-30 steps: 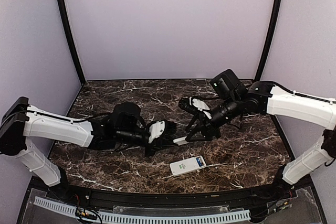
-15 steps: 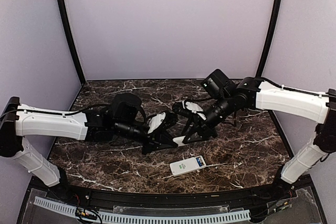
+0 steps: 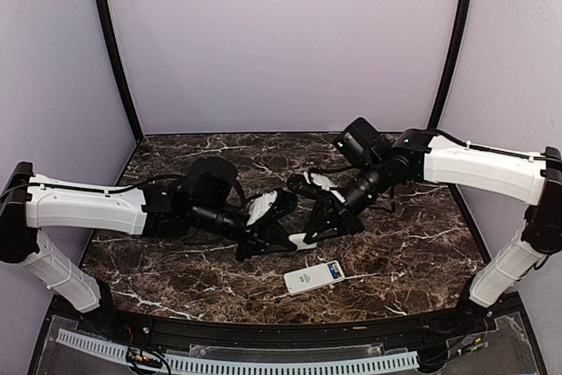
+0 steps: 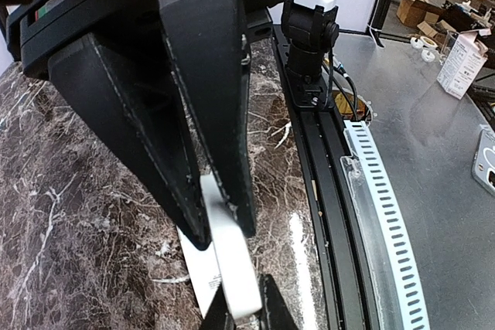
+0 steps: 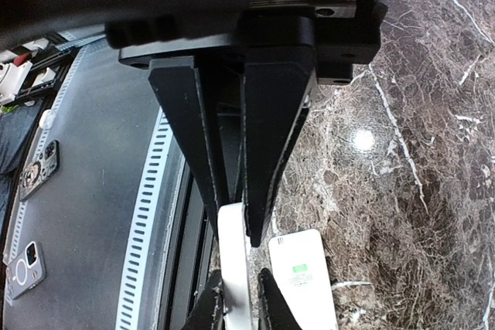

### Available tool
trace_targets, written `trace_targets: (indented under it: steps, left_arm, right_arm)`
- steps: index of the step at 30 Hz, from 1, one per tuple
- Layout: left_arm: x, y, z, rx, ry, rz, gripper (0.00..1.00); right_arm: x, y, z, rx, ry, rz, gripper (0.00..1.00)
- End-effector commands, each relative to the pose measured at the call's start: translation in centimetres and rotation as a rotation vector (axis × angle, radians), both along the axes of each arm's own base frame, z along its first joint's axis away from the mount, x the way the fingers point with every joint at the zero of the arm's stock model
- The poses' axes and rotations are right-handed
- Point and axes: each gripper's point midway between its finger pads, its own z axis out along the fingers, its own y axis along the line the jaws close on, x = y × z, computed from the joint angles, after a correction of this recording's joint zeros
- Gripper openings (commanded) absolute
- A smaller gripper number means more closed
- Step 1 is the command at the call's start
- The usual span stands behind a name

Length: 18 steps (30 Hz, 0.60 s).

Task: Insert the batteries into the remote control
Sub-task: Pass from the left arm to the right

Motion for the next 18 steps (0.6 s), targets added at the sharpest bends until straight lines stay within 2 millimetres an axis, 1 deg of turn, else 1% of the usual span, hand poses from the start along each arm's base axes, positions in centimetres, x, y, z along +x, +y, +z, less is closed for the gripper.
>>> trace_targets:
  steps: [1,3,7,8,9,11,12,13,18]
  left_arm:
    - [-0.2,0.0,1.6,-0.037,-0.007,-0.006,0.0]
    - [-0.2,0.0,1.5,-0.037,-0.008,-0.006,0.0]
    - [-0.1,0.0,1.6,-0.041,-0.012,-0.007,0.0]
    - [-0.1,0.0,1.6,-0.042,-0.012,-0.007,0.0]
    - [-0.2,0.0,1.7,-0.043,-0.013,-0.009,0.0]
    - [-0.2,0.0,1.7,-0.042,-0.014,-0.012,0.0]
    - [-0.2,0.0,1.7,-0.043,-0.015,-0.013,0.0]
    - [-0.2,0.0,1.7,-0.042,-0.015,-0.014,0.0]
    - [-0.3,0.2,2.0,-0.054,-0.027,-0.01,0.0]
  right_arm:
    - [-0.2,0.3,0.1,-0.001,0.026,0.013,0.16]
    - [-0.1,0.4,0.0,-0.002,0.026,0.011,0.2]
    - [0.1,0.5,-0.2,-0.008,0.027,0.005,0.21]
    - [0.1,0.5,-0.3,-0.011,0.028,0.003,0.19]
    - [0.2,0.5,-0.3,-0.01,0.028,0.002,0.15]
    - [0.1,0.6,0.0,0.004,0.027,0.003,0.04]
    - [0.0,0.6,0.2,0.013,0.025,0.005,0.02]
    - [0.0,0.6,0.4,0.021,0.025,0.004,0.0]
    - [-0.1,0.5,1.1,0.036,0.027,-0.005,0.0]
